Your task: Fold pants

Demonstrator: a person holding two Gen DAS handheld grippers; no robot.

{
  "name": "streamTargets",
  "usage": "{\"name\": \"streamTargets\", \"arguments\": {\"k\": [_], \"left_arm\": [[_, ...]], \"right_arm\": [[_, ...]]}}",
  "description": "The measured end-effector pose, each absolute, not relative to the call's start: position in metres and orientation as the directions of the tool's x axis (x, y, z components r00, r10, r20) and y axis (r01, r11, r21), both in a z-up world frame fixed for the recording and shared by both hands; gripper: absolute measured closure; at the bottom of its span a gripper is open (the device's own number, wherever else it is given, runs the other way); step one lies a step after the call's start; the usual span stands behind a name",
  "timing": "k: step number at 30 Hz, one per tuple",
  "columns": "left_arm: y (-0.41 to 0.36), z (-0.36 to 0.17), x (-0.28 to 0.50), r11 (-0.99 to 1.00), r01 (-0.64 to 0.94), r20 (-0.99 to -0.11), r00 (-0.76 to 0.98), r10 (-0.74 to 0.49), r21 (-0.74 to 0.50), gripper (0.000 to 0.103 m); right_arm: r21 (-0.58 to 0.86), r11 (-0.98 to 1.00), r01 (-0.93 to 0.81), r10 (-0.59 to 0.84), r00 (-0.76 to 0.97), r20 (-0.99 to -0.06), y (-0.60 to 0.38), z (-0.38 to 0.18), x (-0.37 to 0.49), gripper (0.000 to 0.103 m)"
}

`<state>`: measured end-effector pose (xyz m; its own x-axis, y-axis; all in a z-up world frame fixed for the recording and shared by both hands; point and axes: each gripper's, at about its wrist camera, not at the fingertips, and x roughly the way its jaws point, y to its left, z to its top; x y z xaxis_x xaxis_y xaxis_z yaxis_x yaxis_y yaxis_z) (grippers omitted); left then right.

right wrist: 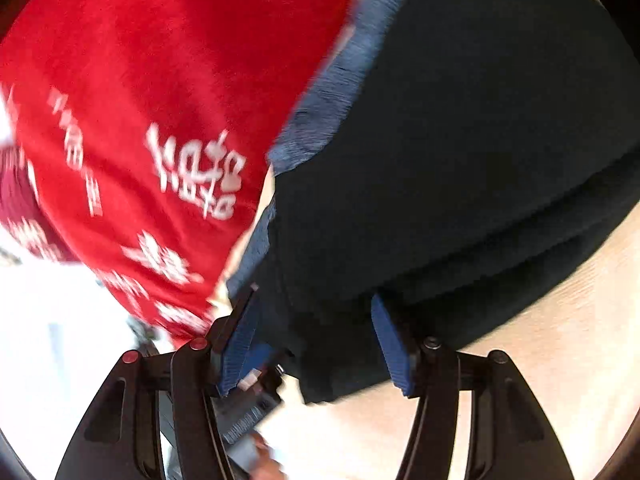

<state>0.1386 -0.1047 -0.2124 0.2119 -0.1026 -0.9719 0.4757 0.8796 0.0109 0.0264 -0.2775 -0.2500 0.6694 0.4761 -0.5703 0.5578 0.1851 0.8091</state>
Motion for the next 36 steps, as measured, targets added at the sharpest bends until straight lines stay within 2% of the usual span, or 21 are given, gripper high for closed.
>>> {"name": "streamTargets", "arguments": {"k": [1, 2, 3, 4, 5, 8, 12, 14, 17, 18, 19, 20, 21, 24, 28, 29, 30, 31, 32, 36], "left_arm": [[-0.103, -0.213, 0.138, 0.881, 0.473, -0.973, 0.208, -0.101, 0.01, 0.017], [-0.102, -0.213, 0.139, 0.882, 0.47, -0.973, 0.206, -0.1, 0.009, 0.017], [-0.101, -0.213, 0.139, 0.883, 0.469, -0.973, 0.207, -0.1, 0.009, 0.017], [-0.101, -0.212, 0.14, 0.883, 0.468, -0.973, 0.21, -0.1, 0.011, 0.017], [-0.1, -0.209, 0.14, 0.883, 0.47, -0.972, 0.214, -0.098, 0.014, 0.017], [-0.098, -0.199, 0.14, 0.88, 0.475, -0.966, 0.233, -0.113, 0.012, 0.017], [-0.099, -0.203, 0.139, 0.872, 0.488, -0.967, 0.236, -0.09, 0.038, 0.017], [-0.1, -0.208, 0.139, 0.877, 0.479, -0.973, 0.219, -0.077, 0.038, 0.017], [-0.1, -0.207, 0.136, 0.874, 0.484, -0.97, 0.231, -0.08, 0.043, 0.017], [-0.101, -0.208, 0.134, 0.871, 0.49, -0.97, 0.231, -0.079, 0.046, 0.017], [-0.102, -0.209, 0.134, 0.868, 0.494, -0.971, 0.225, -0.077, 0.045, 0.017], [-0.103, -0.211, 0.133, 0.867, 0.497, -0.973, 0.218, -0.076, 0.044, 0.017], [-0.104, -0.212, 0.133, 0.866, 0.499, -0.974, 0.213, -0.074, 0.043, 0.017], [-0.107, -0.211, 0.136, 0.866, 0.498, -0.973, 0.216, -0.074, 0.045, 0.017], [-0.109, -0.207, 0.139, 0.865, 0.499, -0.97, 0.228, -0.082, 0.044, 0.017], [-0.109, -0.207, 0.139, 0.865, 0.5, -0.971, 0.227, -0.079, 0.046, 0.017], [-0.109, -0.208, 0.14, 0.865, 0.499, -0.971, 0.225, -0.076, 0.048, 0.017], [-0.109, -0.208, 0.14, 0.866, 0.498, -0.972, 0.223, -0.073, 0.05, 0.017], [-0.108, -0.206, 0.141, 0.867, 0.496, -0.973, 0.222, -0.07, 0.05, 0.017], [-0.106, -0.193, 0.14, 0.863, 0.503, -0.967, 0.241, -0.084, 0.05, 0.017]], "right_arm": [[0.809, 0.119, 0.575, 0.469, 0.686, -0.557, -0.279, -0.26, 0.027, 0.044], [0.811, 0.072, 0.581, 0.463, 0.701, -0.543, -0.28, -0.265, 0.025, 0.064], [0.808, 0.015, 0.589, 0.455, 0.716, -0.53, -0.283, -0.271, 0.022, 0.075], [0.801, -0.022, 0.599, 0.447, 0.722, -0.527, -0.285, -0.274, 0.019, 0.09], [0.801, -0.034, 0.598, 0.442, 0.728, -0.525, -0.287, -0.274, 0.016, 0.098], [0.817, 0.091, 0.57, 0.466, 0.7, -0.54, -0.284, -0.253, 0.023, 0.098], [0.759, 0.29, 0.582, 0.503, 0.583, -0.639, -0.27, -0.241, 0.029, 0.098], [0.742, 0.287, 0.605, 0.505, 0.562, -0.654, -0.269, -0.257, 0.027, 0.098], [0.786, 0.195, 0.587, 0.522, 0.616, -0.59, -0.275, -0.265, 0.02, 0.092], [0.79, 0.194, 0.581, 0.517, 0.624, -0.586, -0.275, -0.26, 0.017, 0.085], [0.796, 0.192, 0.574, 0.521, 0.628, -0.578, -0.274, -0.258, 0.012, 0.061], [0.815, 0.172, 0.553, 0.527, 0.648, -0.55, -0.272, -0.256, 0.009, 0.044], [0.83, 0.153, 0.536, 0.53, 0.664, -0.527, -0.271, -0.254, 0.006, 0.041], [0.821, 0.173, 0.544, 0.517, 0.659, -0.546, -0.269, -0.252, 0.012, 0.04], [0.824, 0.061, 0.563, 0.473, 0.711, -0.52, -0.279, -0.269, 0.02, 0.04], [0.82, 0.033, 0.572, 0.464, 0.718, -0.519, -0.28, -0.273, 0.02, 0.043], [0.817, 0.013, 0.577, 0.456, 0.723, -0.518, -0.28, -0.275, 0.018, 0.048], [0.804, 0.011, 0.594, 0.452, 0.714, -0.534, -0.28, -0.276, 0.017, 0.076], [0.801, 0.015, 0.599, 0.452, 0.71, -0.54, -0.281, -0.276, 0.017, 0.088], [0.836, 0.113, 0.536, 0.49, 0.702, -0.517, -0.283, -0.246, 0.016, 0.089]]}}
